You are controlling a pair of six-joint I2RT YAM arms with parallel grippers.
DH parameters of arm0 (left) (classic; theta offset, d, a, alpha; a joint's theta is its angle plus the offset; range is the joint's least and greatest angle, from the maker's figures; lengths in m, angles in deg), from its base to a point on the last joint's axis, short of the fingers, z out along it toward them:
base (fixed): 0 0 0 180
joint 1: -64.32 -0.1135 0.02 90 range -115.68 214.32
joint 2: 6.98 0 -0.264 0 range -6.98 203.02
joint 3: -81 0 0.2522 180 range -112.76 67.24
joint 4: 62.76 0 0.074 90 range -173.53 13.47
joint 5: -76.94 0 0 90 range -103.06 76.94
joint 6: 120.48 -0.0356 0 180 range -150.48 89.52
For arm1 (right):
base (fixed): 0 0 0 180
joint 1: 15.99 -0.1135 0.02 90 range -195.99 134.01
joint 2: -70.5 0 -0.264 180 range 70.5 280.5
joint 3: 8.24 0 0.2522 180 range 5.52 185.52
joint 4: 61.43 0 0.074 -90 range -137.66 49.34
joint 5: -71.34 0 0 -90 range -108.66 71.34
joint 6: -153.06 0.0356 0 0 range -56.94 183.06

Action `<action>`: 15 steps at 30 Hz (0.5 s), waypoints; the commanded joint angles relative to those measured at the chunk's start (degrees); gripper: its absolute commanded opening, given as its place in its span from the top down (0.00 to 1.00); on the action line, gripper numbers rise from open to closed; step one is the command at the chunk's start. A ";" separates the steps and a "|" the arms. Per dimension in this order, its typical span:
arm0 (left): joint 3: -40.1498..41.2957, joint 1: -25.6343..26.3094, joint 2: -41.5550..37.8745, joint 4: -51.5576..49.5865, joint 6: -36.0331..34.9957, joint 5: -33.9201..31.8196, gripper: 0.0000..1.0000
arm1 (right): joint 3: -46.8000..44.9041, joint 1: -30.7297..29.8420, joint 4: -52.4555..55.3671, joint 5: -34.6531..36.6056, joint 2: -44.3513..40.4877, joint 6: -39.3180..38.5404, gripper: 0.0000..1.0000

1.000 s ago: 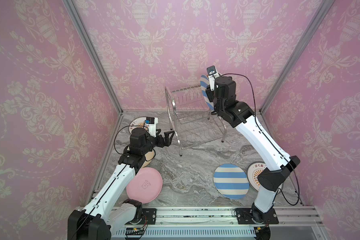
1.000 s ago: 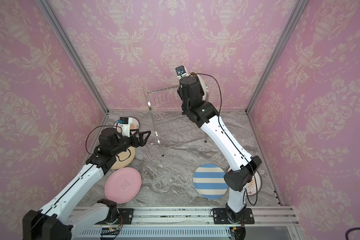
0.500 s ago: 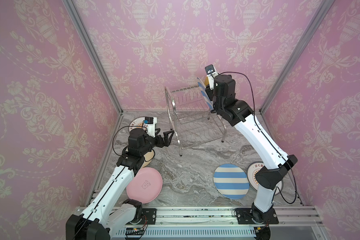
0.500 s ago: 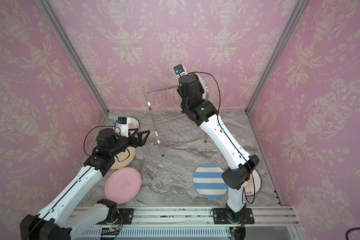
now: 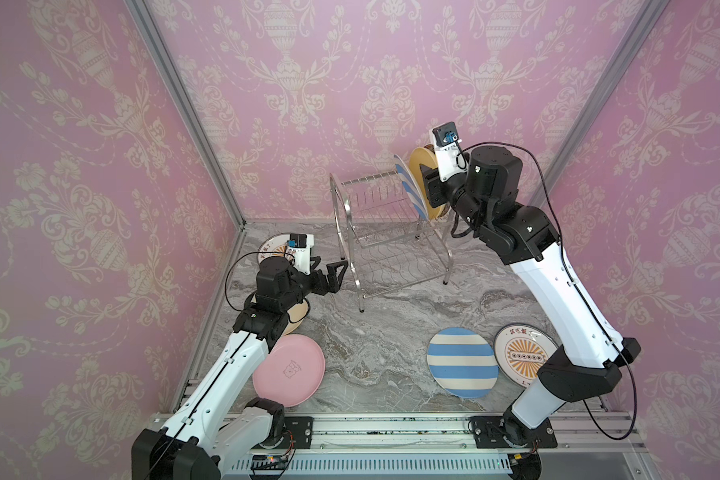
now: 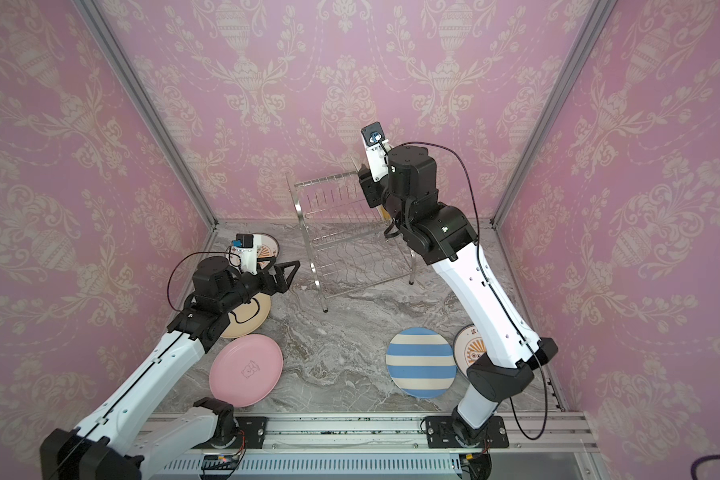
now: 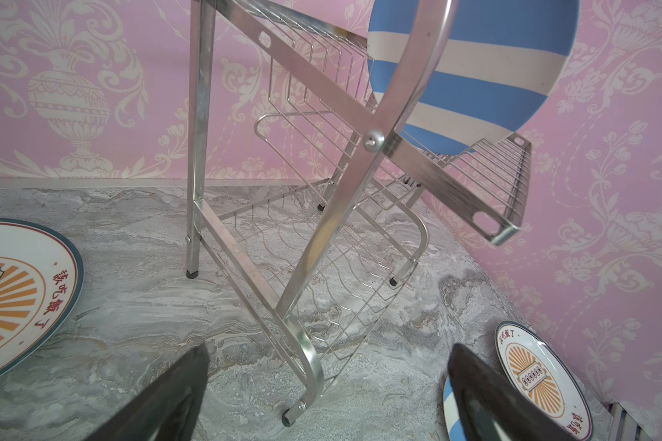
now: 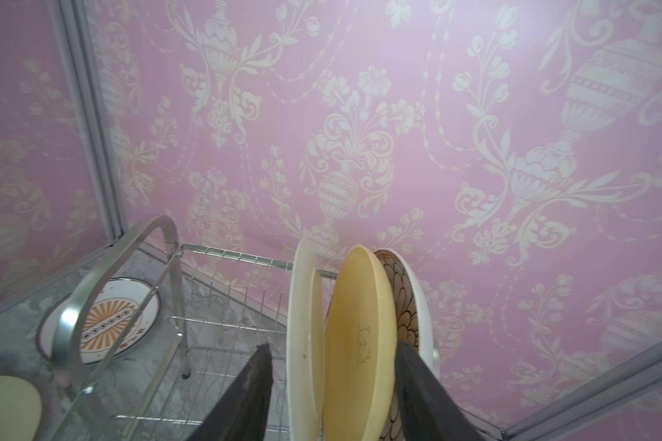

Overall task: Load plates into a dish rack
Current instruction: Place the plate on the dish rack.

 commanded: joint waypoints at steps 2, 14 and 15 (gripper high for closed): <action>-0.65 -0.49 -0.60 -1.64 0.24 0.56 0.01 | 8.00 -0.37 11.85 -13.94 6.66 5.62 0.46; -0.72 -0.49 -0.66 -2.55 0.05 0.25 0.01 | 17.56 -0.16 17.58 -14.87 18.01 6.48 0.43; -0.74 -0.47 -0.61 -2.60 0.06 0.18 0.01 | 17.77 -0.05 17.44 -13.85 18.38 6.44 0.43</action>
